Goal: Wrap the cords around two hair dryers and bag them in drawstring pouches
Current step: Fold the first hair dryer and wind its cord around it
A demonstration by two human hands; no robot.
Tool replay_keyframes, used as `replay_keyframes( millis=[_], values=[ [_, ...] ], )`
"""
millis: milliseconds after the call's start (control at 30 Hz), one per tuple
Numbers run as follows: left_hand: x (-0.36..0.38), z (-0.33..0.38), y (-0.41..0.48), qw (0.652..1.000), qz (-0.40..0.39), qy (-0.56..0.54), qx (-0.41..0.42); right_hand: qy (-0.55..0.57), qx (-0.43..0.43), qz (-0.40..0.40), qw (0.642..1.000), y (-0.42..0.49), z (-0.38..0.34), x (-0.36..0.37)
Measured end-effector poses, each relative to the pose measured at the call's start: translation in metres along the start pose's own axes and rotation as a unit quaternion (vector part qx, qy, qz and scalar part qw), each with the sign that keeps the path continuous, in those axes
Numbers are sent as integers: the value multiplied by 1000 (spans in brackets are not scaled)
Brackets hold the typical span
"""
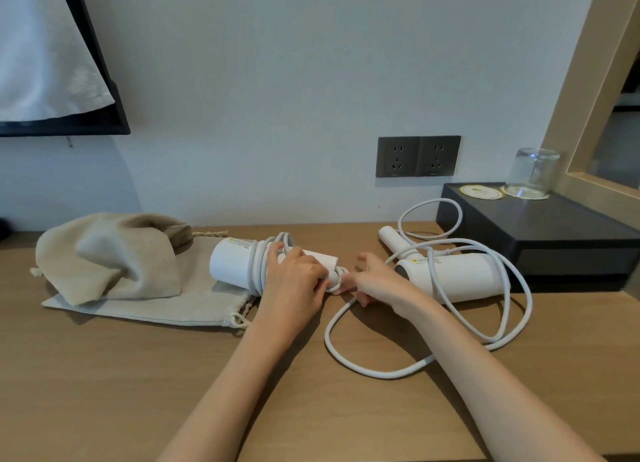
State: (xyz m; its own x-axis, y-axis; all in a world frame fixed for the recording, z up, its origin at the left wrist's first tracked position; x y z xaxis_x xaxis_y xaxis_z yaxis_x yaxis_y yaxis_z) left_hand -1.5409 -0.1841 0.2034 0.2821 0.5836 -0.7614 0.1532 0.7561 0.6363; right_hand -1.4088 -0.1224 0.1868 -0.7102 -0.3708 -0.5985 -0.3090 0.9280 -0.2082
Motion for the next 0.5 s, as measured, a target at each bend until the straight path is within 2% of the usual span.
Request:
replay_keyframes(
  millis=[133, 267, 333, 433, 500],
  values=[
    [-1, -1, -5, 999, 5, -29, 14, -55, -18, -22, 998, -1, -14, 0],
    [-4, -2, -9, 999, 5, -44, 25, -168, -86, 35, 981, 8, -15, 6],
    [-5, -2, -11, 998, 4, -50, 25, -157, -98, 19, 982, 10, -12, 7],
    [-5, 1, -12, 999, 3, -45, 28, -82, -106, -45, 990, 9, -13, 10],
    [-6, 0, -13, 998, 11, -50, 33, -50, -106, -41, 992, 7, -13, 9]
  ],
)
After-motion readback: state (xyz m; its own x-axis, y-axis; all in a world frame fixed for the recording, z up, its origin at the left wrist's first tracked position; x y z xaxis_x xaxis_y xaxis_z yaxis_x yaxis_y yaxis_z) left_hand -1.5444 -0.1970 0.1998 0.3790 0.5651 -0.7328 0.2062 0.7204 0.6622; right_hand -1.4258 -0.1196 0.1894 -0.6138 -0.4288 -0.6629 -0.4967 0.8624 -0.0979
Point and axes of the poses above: each hand's wrist, its own y-axis towards the middle knuckle, its own x-axis out of the palm, z = x × y, the point moved 4 cm from there along y, towards the middle knuckle, and after that the axes turned 7 degrees about -y, right-handed, at the moved point
